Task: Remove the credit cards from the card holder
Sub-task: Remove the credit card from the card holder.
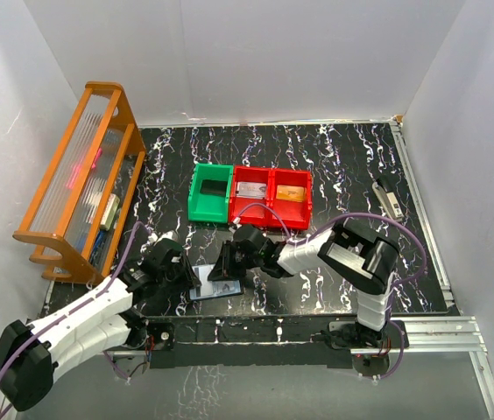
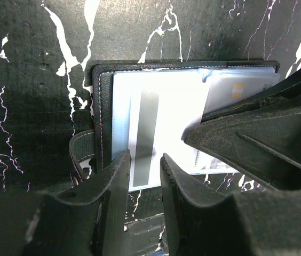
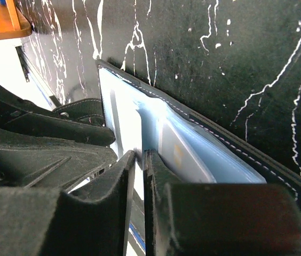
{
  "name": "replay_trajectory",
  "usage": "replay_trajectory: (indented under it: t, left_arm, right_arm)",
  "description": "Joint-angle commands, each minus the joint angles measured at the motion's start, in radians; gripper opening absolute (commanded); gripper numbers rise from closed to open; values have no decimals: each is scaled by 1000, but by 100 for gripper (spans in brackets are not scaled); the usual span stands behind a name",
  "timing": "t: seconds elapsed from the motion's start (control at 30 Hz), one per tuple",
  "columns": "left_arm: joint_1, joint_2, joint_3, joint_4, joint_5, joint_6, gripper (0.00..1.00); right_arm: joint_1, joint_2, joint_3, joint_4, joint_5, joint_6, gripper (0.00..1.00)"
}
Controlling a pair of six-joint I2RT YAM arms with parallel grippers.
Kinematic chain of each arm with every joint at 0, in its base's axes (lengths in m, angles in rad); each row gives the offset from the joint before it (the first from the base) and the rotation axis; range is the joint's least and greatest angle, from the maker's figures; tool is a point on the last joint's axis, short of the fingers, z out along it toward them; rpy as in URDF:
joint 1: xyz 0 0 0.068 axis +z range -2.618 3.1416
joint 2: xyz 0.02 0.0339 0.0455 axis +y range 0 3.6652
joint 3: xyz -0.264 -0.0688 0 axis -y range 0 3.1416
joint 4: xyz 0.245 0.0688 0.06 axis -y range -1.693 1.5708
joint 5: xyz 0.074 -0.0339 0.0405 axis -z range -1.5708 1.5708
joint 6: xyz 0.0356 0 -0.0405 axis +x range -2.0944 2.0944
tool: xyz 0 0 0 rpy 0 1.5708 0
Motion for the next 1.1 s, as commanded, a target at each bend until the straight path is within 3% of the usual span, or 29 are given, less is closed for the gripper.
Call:
replay_trajectory:
  t: [0.0, 0.53, 0.7, 1.07]
  left_arm:
    - [-2, -9, -29, -44, 7, -9, 28]
    - [-2, 12, -25, -47, 3, -7, 26]
    - [-2, 13, -23, -48, 2, -8, 25]
    - [-1, -14, -14, -63, -16, -19, 24]
  right_arm:
    - [0, 11, -31, 57, -17, 16, 11]
    - [-1, -37, -73, 130, -47, 49, 14]
    - [-1, -47, -82, 148, -54, 51, 1]
    - [-16, -108, -109, 75, -11, 19, 0]
